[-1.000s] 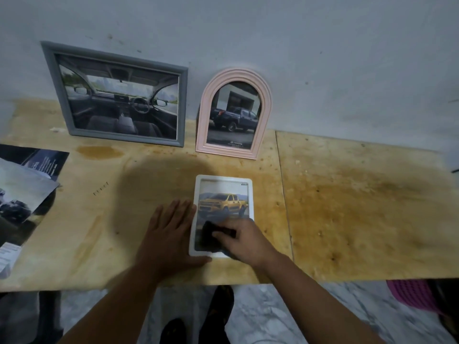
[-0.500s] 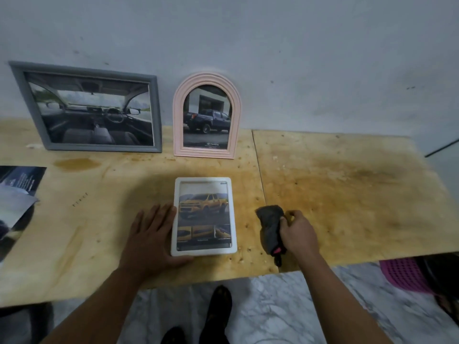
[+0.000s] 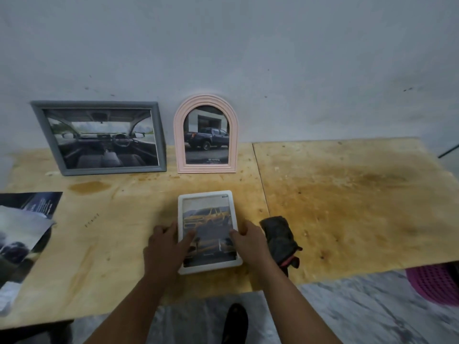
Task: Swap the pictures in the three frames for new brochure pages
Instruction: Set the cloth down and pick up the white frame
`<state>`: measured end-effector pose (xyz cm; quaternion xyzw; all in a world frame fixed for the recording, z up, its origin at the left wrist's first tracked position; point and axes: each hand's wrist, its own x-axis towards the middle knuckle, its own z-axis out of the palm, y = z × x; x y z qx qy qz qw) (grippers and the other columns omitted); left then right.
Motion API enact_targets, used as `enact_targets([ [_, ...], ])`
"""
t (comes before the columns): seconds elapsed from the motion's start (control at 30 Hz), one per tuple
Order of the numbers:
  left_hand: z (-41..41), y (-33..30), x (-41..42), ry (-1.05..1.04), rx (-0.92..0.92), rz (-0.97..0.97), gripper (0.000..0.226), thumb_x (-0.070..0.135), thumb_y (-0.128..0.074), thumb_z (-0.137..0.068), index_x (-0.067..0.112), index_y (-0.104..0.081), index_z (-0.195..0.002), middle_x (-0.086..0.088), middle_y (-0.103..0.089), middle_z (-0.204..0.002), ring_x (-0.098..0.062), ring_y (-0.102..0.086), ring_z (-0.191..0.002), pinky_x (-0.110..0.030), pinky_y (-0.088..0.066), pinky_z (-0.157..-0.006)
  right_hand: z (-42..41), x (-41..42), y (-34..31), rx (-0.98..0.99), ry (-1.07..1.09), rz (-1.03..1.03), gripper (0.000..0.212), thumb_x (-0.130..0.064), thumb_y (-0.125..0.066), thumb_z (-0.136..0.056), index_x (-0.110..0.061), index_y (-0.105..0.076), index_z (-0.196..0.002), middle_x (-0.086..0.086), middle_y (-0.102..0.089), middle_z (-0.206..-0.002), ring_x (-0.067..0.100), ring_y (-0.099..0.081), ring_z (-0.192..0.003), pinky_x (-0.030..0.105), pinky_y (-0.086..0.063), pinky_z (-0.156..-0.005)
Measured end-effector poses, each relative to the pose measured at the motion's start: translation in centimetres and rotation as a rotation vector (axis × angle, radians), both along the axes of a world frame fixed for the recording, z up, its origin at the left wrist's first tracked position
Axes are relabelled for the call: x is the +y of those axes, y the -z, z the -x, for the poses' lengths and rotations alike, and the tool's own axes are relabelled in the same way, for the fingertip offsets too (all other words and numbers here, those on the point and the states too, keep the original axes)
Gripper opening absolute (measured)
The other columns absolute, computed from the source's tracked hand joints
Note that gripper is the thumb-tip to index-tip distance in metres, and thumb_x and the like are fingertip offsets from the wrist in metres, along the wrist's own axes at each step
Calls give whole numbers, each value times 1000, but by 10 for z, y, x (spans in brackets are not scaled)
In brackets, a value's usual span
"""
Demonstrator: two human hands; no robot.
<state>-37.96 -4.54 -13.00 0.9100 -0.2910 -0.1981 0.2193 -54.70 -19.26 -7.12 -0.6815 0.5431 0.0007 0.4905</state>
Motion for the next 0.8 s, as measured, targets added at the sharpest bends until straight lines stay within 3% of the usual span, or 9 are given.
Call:
enact_targets([
  [0.13,7,-4,-14,-122,192,136,85,104,-35,-68,34,-70,-100,0,-53,-97,-15,-59,-87,-40,-56,-78,-3,2,11,-135,92,-49,24,-37,-65,-88,-15,-75,-94,2,-76,-88,20,-72,-82,53,-60,-78],
  [0.23,19,-26,-23,-168,191,315,76,101,-40,-68,34,-65,-94,6,-51,-97,-10,-57,-87,-36,-52,-71,4,-3,-5,-252,113,29,11,-28,-67,-94,-35,-70,-87,-10,-76,-83,8,-72,-79,39,-63,-73],
  [0.3,25,-46,-41,-149,197,398,75,96,-44,-69,34,-61,-107,11,-48,-104,-8,-57,-92,-33,-53,-76,10,-21,-17,-319,130,83,22,-27,-67,-97,-48,-63,-90,-16,-74,-86,4,-70,-80,27,-62,-66],
  [0.37,30,-63,-70,-96,234,469,75,92,-49,-68,34,-59,-115,7,-48,-112,-13,-59,-101,-34,-57,-81,18,-47,-23,-357,183,165,9,-41,-66,-95,-49,-66,-99,-10,-72,-99,7,-71,-84,34,-63,-67],
  [0.43,34,-75,-107,-32,220,520,68,93,-48,-70,45,-52,-118,6,-47,-117,-17,-56,-109,-38,-58,-87,24,-80,-24,-342,235,278,40,-61,-62,-84,-44,-66,-121,-4,-69,-112,12,-70,-92,42,-64,-75],
  [0.5,37,-84,-147,7,222,569,62,91,-48,-74,48,-49,-119,6,-46,-121,-16,-52,-115,-39,-56,-93,28,-113,-27,-351,311,323,61,-68,-62,-79,-37,-62,-132,-2,-65,-118,15,-69,-100,45,-62,-82],
  [0.63,43,-89,-217,0,303,617,83,92,-50,-74,30,-58,-129,4,-44,-130,-16,-51,-122,-32,-54,-95,25,-177,-28,-364,369,369,68,-69,-63,-76,-34,-61,-134,-3,-65,-118,18,-67,-105,47,-61,-86],
  [0.8,54,-86,-276,-22,395,633,91,77,-58,-85,25,-36,-156,8,-32,-140,-10,-38,-132,-27,-40,-103,15,-235,-22,-389,404,367,56,-46,-70,-91,-25,-57,-141,4,-62,-125,17,-64,-110,39,-61,-88],
])
